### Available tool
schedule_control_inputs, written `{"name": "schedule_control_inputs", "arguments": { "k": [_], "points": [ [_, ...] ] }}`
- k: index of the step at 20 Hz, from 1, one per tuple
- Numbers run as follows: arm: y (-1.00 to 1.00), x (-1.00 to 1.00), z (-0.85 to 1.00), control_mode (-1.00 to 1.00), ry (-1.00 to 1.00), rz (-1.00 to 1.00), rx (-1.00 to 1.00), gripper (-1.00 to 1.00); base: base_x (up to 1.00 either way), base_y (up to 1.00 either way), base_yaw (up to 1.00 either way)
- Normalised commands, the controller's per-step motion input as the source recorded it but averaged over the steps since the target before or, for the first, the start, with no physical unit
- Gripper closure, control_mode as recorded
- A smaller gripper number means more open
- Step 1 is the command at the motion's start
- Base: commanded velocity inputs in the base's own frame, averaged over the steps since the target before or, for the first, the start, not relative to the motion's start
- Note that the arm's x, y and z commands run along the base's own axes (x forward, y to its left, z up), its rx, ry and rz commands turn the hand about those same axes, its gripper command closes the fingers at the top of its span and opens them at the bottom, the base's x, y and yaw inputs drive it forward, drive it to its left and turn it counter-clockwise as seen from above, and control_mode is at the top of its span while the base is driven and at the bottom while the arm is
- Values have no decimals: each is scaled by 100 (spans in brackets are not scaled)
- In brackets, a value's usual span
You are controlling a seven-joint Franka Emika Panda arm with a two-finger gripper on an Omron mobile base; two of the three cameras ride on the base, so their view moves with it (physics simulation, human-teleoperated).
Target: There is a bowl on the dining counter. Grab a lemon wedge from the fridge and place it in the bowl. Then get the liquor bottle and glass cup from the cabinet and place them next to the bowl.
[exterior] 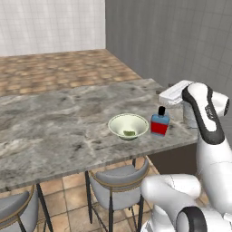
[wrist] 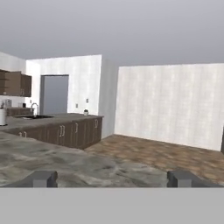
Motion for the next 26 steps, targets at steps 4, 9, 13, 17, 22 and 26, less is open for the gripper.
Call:
{"name": "schedule_control_inputs", "arguments": {
  "k": [4,9,13,17,22,26],
  "points": [
    [81,-81,100,-100,9,-3,-8,-100,0,0,0],
    [65,-86,99,-100,13,-1,-2,-100,0,0,0],
    [36,-59,60,-100,15,-2,0,-100,0,0,0],
    [11,-41,8,-100,10,-4,0,-100,0,0,0],
    [3,-1,-6,-100,8,0,0,-100,0,0,0],
    [0,-26,-19,-100,5,0,0,-100,0,0,0]
  ]
}}
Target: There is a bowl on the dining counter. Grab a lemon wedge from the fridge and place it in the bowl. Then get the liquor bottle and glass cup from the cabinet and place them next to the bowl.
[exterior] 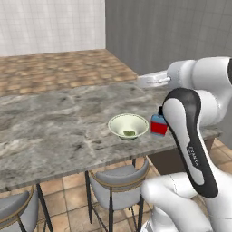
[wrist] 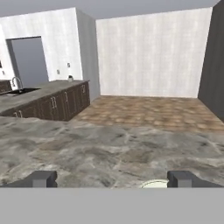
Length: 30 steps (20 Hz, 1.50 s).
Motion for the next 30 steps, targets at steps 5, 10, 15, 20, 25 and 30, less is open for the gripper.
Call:
{"name": "schedule_control_inputs", "arguments": {
  "k": [5,10,15,20,25,30],
  "points": [
    [14,-52,-14,100,0,5,0,-100,-40,20,10],
    [0,0,0,100,0,0,0,-100,-96,93,48],
    [0,0,0,100,0,0,0,-100,-57,100,76],
    [0,0,0,100,0,0,0,-100,-27,94,80],
    [0,0,0,100,0,0,0,-100,-2,67,79],
    [0,0,0,100,0,0,0,-100,16,47,71]
  ]
}}
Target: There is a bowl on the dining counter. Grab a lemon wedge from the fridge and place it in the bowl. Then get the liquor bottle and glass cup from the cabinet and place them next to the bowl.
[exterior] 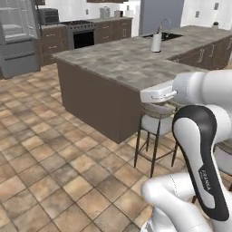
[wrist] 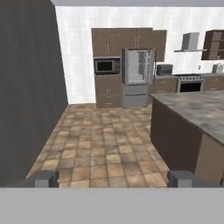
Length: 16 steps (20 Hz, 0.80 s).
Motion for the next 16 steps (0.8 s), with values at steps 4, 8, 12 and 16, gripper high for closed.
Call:
{"name": "schedule_control_inputs", "arguments": {
  "k": [4,8,12,16],
  "points": [
    [0,0,0,100,0,0,0,-100,67,32,59],
    [0,0,0,100,0,0,0,-100,96,37,39],
    [0,0,0,100,0,0,0,-100,100,41,11],
    [0,0,0,100,0,0,0,-100,100,25,0]
  ]
}}
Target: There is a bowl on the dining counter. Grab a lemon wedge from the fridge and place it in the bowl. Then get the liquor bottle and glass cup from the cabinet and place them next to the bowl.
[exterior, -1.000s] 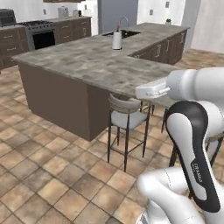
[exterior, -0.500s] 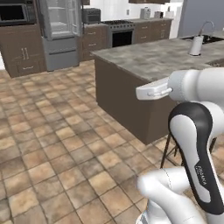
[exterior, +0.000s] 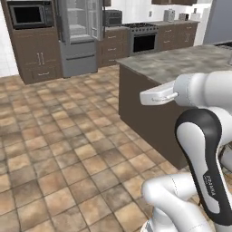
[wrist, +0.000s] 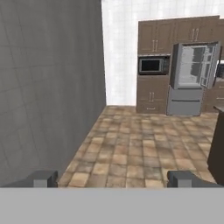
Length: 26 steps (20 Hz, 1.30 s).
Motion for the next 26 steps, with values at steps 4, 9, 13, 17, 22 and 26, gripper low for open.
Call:
{"name": "schedule_control_inputs", "arguments": {
  "k": [4,9,13,17,22,26],
  "points": [
    [0,0,0,100,0,0,0,-100,100,11,0],
    [0,0,0,100,0,0,0,-100,100,8,0],
    [0,0,0,100,0,0,0,-100,100,14,0],
    [0,0,0,100,0,0,0,-100,100,9,-1],
    [0,0,0,100,0,0,0,-100,100,1,-3],
    [0,0,0,100,0,0,0,-100,100,0,-7]
  ]
}}
